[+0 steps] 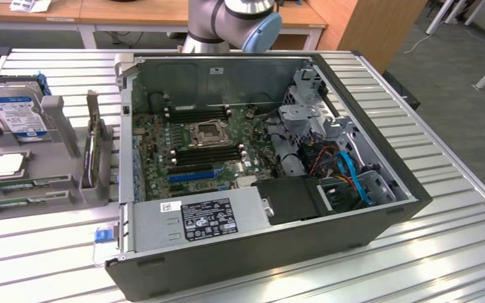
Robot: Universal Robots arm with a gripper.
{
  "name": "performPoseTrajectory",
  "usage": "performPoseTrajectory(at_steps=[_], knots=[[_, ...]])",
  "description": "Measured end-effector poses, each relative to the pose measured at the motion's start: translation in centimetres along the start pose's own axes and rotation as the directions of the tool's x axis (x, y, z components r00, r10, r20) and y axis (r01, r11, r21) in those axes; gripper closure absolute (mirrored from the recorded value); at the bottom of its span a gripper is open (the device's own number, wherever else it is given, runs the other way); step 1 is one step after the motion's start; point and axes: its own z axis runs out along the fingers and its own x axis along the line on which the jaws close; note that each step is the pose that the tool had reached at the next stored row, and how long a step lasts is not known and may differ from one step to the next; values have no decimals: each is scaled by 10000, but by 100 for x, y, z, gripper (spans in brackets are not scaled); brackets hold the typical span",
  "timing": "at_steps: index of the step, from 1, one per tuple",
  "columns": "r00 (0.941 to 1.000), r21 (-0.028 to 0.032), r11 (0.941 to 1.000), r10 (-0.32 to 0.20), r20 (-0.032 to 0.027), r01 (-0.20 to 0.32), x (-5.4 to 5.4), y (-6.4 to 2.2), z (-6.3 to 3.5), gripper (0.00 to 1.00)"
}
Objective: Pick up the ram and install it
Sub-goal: 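Pick up the ram and move it above insertion slot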
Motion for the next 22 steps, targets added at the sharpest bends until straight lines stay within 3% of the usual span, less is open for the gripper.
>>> performPoseTrajectory(at_steps=[22], knots=[[10000,4,10000,3,-68,-3,2,-8,188,76]])
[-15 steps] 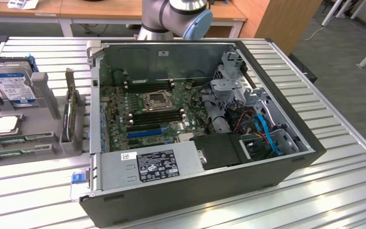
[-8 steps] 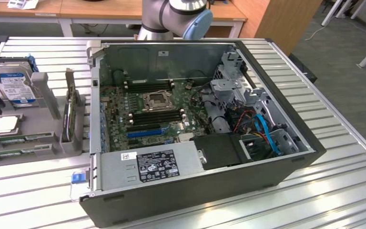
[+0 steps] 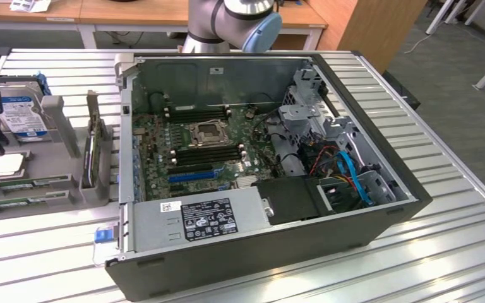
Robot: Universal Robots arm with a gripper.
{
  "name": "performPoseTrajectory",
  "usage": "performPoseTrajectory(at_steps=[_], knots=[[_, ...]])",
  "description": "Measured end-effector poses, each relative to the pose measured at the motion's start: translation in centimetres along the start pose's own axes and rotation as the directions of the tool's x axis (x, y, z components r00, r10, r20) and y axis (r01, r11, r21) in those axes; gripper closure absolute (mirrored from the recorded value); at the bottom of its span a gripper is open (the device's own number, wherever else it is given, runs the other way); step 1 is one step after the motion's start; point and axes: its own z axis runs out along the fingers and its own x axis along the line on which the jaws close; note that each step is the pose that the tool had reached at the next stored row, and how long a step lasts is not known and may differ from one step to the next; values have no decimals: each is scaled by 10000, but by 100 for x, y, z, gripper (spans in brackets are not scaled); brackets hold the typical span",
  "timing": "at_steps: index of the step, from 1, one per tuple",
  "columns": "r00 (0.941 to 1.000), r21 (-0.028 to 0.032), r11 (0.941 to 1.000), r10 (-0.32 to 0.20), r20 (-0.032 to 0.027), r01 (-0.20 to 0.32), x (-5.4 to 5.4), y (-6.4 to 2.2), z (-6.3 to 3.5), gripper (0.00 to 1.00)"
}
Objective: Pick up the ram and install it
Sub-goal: 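Pick up the ram and move it above insertion slot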
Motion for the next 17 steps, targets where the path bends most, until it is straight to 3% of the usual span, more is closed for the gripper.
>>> performPoseTrajectory(at_steps=[17], knots=[[10000,3,10000,1,-30,-1,0,-5,112,76]])
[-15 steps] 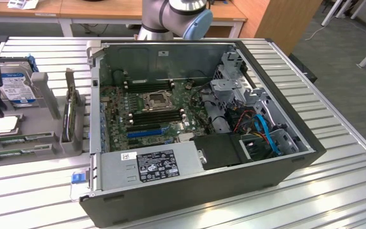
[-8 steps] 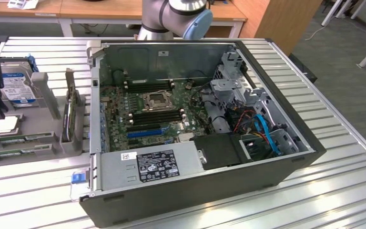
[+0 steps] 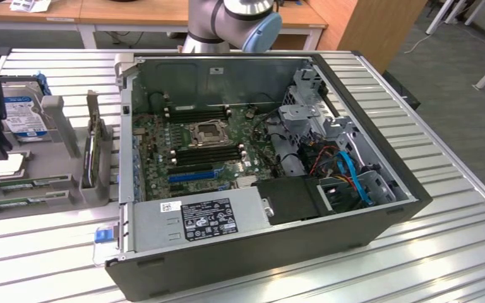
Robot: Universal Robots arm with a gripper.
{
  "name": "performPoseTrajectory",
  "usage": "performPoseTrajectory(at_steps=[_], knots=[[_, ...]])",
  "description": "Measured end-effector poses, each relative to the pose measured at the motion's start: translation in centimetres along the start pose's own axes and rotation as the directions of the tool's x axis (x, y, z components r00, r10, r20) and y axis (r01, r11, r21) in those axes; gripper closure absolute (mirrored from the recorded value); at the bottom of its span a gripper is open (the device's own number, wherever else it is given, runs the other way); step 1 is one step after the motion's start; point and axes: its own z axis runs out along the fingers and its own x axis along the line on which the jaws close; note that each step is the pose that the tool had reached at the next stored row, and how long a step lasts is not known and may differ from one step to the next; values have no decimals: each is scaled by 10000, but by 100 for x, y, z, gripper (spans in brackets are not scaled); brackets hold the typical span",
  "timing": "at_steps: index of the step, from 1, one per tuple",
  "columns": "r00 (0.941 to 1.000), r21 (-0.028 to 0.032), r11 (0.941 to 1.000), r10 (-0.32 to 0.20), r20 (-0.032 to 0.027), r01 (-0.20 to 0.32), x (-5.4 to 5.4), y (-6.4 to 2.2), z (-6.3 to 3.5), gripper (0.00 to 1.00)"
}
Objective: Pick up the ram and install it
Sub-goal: 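Pick up the ram and move it above insertion slot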
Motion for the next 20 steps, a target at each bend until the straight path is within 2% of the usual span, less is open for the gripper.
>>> performPoseTrajectory(at_steps=[20], knots=[[10000,5,10000,3,-79,-3,0,-5,116,76]])
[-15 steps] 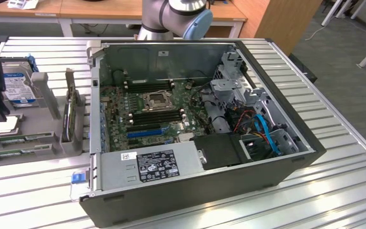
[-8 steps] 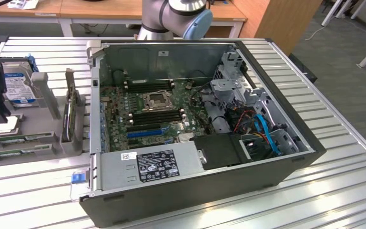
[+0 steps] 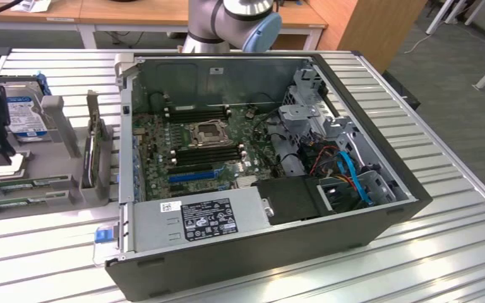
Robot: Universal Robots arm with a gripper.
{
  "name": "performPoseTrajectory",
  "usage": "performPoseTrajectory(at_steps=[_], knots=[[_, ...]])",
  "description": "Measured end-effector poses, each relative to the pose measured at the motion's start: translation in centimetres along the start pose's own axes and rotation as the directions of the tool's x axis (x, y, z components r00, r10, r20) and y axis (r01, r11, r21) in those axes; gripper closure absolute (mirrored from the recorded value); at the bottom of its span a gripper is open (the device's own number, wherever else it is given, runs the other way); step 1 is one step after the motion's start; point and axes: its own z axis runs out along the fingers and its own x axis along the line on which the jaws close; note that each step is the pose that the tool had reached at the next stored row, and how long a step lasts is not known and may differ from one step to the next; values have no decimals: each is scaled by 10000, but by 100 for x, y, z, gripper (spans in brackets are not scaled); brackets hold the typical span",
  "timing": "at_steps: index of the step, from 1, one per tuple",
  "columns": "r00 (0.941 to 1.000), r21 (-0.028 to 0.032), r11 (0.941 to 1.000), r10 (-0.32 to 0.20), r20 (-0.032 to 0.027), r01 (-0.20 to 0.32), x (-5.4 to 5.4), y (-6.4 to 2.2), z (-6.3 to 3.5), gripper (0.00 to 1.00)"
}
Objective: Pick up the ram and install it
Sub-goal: 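Pick up the ram and move it above insertion slot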
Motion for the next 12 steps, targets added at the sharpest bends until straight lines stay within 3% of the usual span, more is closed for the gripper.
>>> performPoseTrajectory(at_steps=[12], knots=[[10000,3,10000,3,-53,-3,-1,-4,102,76]])
